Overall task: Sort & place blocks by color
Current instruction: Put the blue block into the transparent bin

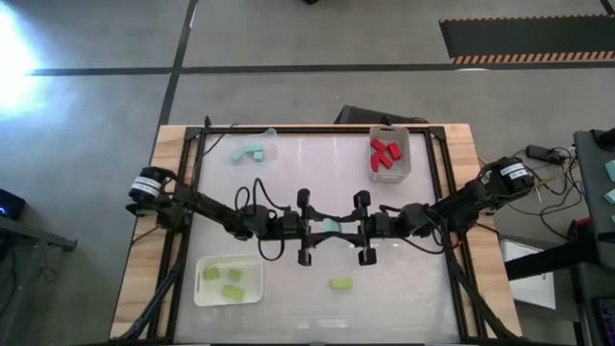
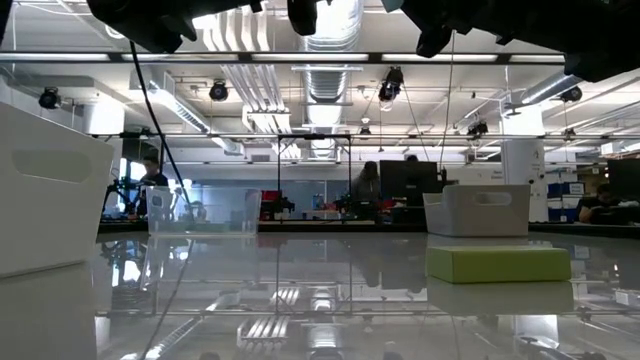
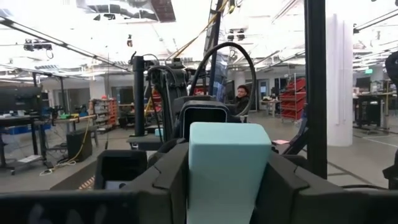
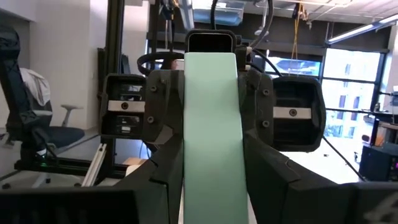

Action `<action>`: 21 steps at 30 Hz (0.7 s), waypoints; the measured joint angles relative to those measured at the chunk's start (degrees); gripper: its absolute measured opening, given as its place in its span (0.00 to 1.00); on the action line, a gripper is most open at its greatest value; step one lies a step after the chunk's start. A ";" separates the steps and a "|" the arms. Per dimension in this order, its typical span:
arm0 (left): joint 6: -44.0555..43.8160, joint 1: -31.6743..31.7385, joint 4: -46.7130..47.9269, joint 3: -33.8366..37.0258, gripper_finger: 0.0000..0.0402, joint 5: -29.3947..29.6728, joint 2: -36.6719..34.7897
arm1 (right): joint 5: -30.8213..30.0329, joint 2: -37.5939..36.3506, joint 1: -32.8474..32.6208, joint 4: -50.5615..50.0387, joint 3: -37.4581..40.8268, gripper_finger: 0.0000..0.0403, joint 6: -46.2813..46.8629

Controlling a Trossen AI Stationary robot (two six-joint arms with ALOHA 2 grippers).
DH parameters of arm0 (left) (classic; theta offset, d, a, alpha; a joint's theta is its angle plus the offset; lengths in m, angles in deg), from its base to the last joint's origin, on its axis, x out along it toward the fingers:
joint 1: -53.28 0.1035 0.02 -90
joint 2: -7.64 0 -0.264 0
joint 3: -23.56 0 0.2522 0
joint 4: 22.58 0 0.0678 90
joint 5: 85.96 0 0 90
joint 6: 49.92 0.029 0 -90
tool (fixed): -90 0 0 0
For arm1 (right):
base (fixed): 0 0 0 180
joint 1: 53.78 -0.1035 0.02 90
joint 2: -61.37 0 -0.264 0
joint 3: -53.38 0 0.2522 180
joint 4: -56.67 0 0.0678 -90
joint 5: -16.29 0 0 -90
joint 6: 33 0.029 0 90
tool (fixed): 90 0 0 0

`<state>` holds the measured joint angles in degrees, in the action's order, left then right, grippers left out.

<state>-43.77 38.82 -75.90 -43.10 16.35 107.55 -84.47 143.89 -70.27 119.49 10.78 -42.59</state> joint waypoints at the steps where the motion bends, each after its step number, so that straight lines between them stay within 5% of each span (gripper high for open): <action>1: -0.05 0.00 -0.01 0.00 0.29 -0.01 -0.01 | -0.02 0.00 0.02 0.00 0.00 0.30 0.00; 7: -1.63 -0.04 3.37 0.02 0.29 0.30 -1.37 | -2.20 -0.46 0.00 -1.91 0.00 0.53 -1.06; 11: -1.72 0.20 14.47 0.02 0.29 5.52 -6.03 | -7.43 -2.98 0.04 -7.66 0.00 0.62 -1.92; 21: -9.98 10.35 73.98 -8.09 0.29 10.13 -22.49 | -17.79 -18.38 0.04 -33.90 0.04 0.60 1.11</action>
<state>-53.74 49.17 -1.92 -51.19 26.48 85.06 -102.26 125.51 -70.23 85.58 10.82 -41.47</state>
